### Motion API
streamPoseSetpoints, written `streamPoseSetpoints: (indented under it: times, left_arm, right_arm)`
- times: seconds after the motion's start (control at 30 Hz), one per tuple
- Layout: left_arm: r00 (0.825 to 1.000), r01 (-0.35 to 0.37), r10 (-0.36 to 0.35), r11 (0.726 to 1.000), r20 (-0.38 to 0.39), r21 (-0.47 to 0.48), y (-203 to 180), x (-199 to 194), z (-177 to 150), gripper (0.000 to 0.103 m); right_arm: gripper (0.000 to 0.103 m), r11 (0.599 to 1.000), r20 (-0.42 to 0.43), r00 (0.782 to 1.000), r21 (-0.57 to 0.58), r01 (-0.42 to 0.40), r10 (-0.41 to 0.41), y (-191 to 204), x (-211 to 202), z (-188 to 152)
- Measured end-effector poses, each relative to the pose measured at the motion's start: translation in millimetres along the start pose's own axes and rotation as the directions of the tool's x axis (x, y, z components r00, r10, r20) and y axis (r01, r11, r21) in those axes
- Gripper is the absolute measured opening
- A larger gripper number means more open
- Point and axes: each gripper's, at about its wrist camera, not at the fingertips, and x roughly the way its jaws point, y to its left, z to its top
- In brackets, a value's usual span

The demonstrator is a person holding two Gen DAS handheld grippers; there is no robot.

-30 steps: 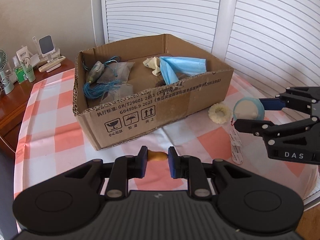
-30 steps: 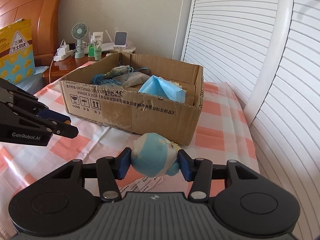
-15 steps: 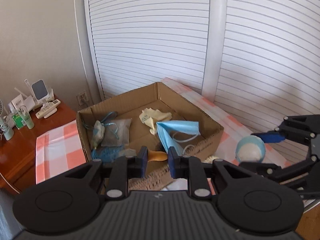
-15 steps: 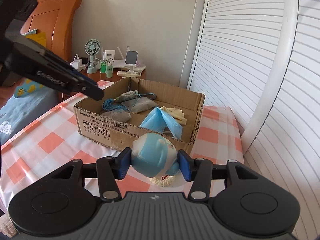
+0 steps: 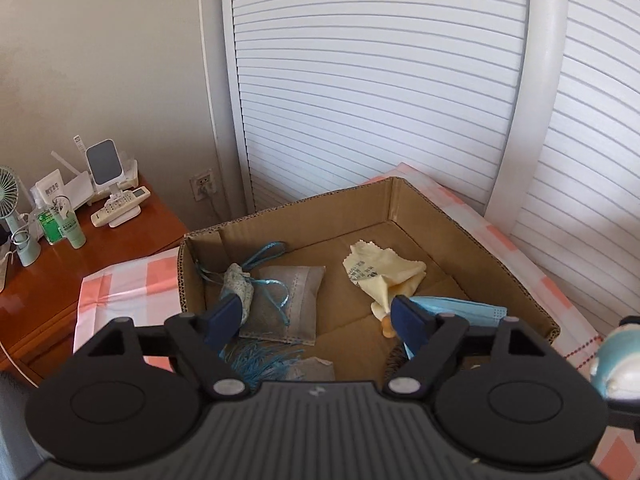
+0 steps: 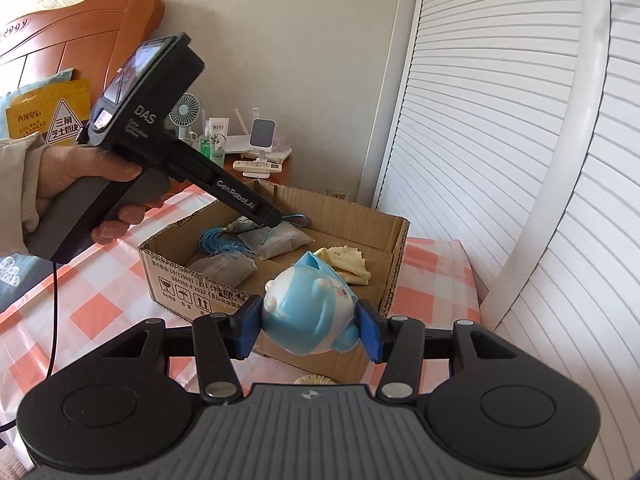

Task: Organize soft objects
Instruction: 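Lower the orange earplug into the box and open the left tool while the right tool carries the plush toy, then drop the blue-white plush toy into the box by opening the right tool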

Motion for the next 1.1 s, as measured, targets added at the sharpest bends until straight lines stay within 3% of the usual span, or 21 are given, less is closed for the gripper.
streamPoseSetpoints:
  times: [0.07, 0.13, 0.33, 0.63, 0.87, 0.93, 1.0, 1.1]
  left_arm:
    - [1.0, -0.011, 0.011, 1.0, 0.014, -0.006, 3, -11, -6, 0.085]
    - [0.999, -0.037, 0.037, 0.999, 0.028, -0.001, 3, -26, -14, 0.097]
    - [0.993, -0.094, 0.093, 0.996, 0.073, 0.009, -2, -74, -49, 0.102]
    - [0.978, -0.19, 0.19, 0.982, 0.085, -0.003, -22, -108, -109, 0.102]
    - [0.981, -0.191, 0.191, 0.982, 0.039, -0.012, -20, -115, -131, 0.102]
    - [0.981, -0.187, 0.188, 0.982, 0.04, -0.019, -20, -117, -135, 0.102]
    - [0.981, -0.19, 0.19, 0.982, 0.043, -0.023, -19, -120, -136, 0.102]
    - [0.98, -0.19, 0.191, 0.981, 0.05, -0.029, -18, -123, -138, 0.102]
  right_arm:
    - [0.055, 1.0, -0.002, 1.0, -0.002, 0.001, -0.001, -1, 4, 2]
    - [0.055, 1.0, -0.004, 1.0, 0.003, -0.001, 0.001, -3, 8, 4]
    - [0.055, 0.999, -0.004, 1.0, 0.032, -0.018, 0.018, -11, 21, 19]
    - [0.056, 0.998, -0.022, 0.998, 0.018, -0.052, 0.053, -9, 61, 61]
    - [0.056, 0.998, -0.053, 0.997, -0.026, -0.055, 0.054, 6, 111, 100]
    - [0.066, 0.999, -0.049, 0.998, -0.028, -0.041, 0.04, 9, 125, 109]
    - [0.09, 0.999, -0.055, 0.998, -0.013, -0.038, 0.037, 11, 134, 113]
    - [0.103, 0.999, -0.041, 0.999, 0.0, -0.034, 0.034, 12, 134, 113]
